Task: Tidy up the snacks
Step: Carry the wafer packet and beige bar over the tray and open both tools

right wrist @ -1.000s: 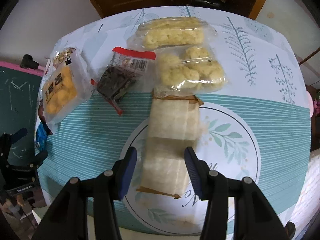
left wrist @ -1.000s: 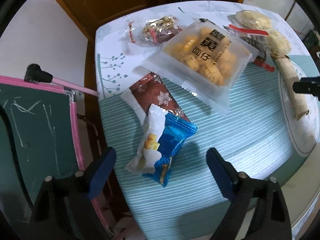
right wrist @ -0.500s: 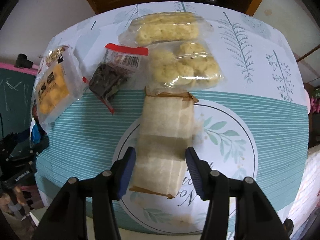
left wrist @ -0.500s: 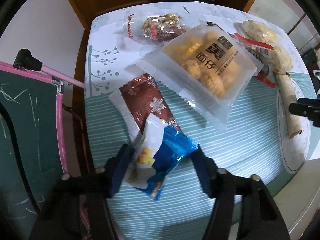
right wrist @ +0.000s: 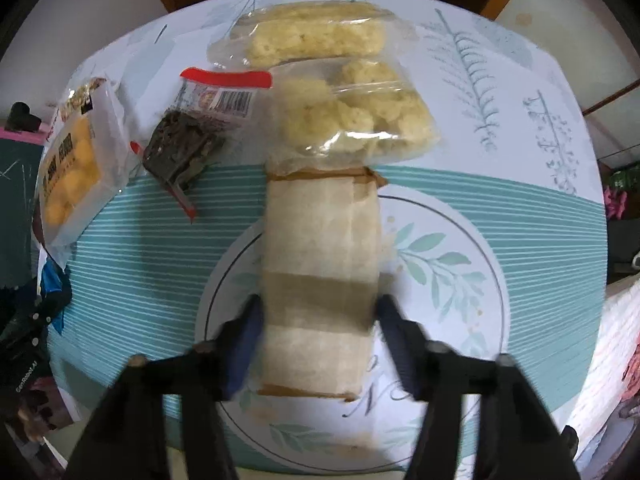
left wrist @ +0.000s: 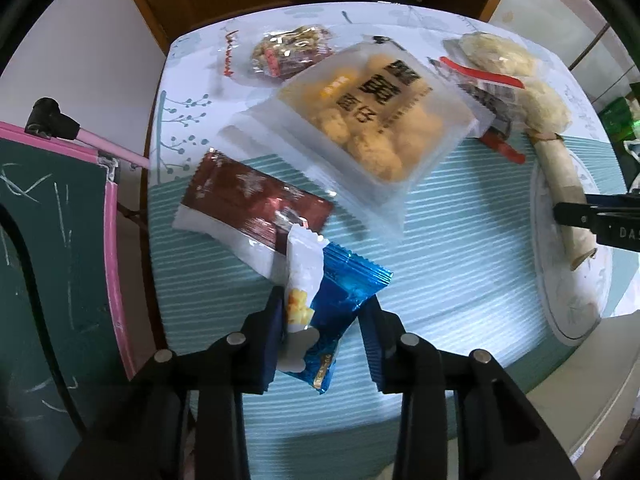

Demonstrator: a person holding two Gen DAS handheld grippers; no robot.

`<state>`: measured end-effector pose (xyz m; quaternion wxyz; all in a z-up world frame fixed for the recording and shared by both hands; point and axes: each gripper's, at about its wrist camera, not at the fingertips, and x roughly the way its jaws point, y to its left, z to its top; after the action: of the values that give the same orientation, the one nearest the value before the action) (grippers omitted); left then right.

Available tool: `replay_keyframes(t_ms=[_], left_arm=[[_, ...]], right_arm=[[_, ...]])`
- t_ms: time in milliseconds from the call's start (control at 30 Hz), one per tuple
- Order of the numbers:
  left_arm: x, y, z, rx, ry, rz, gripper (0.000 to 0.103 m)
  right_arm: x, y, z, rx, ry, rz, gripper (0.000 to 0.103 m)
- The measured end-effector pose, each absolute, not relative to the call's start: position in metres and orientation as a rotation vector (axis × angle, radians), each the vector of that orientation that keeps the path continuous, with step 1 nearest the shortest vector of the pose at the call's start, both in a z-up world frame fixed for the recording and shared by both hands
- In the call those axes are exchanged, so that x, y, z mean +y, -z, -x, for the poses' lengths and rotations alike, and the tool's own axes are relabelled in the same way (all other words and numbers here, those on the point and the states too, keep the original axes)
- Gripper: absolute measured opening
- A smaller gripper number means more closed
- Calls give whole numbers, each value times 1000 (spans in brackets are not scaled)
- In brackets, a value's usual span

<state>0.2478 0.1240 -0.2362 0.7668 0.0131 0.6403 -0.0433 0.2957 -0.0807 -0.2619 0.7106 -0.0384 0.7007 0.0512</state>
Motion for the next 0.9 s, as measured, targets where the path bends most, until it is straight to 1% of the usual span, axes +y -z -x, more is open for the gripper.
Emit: replay_keyframes(t_ms=[133,233,433,533,667,900], left_arm=[[115,222,-237,1363,118,-22,34],[108,201,-227,1322,133,-18,34],[99,144,-212,1206,140,4,34],[92,113,-199,1145,152,6,34],[72,69,-168,1064,199,-7,34],[37,19,-96,975,245,-9,34]], right_arm=[[-96,257,-291,1539,-154,59,53],[-112,242,-283,1515,-204,-10,53],[-149,194,-274,1417,-308,-160,53],[-158,158,-261,1359,-359,-223,53],[-172,111,-224,1277,-449,-261,53],[-166,78,-150,1165,-555,-234,53]])
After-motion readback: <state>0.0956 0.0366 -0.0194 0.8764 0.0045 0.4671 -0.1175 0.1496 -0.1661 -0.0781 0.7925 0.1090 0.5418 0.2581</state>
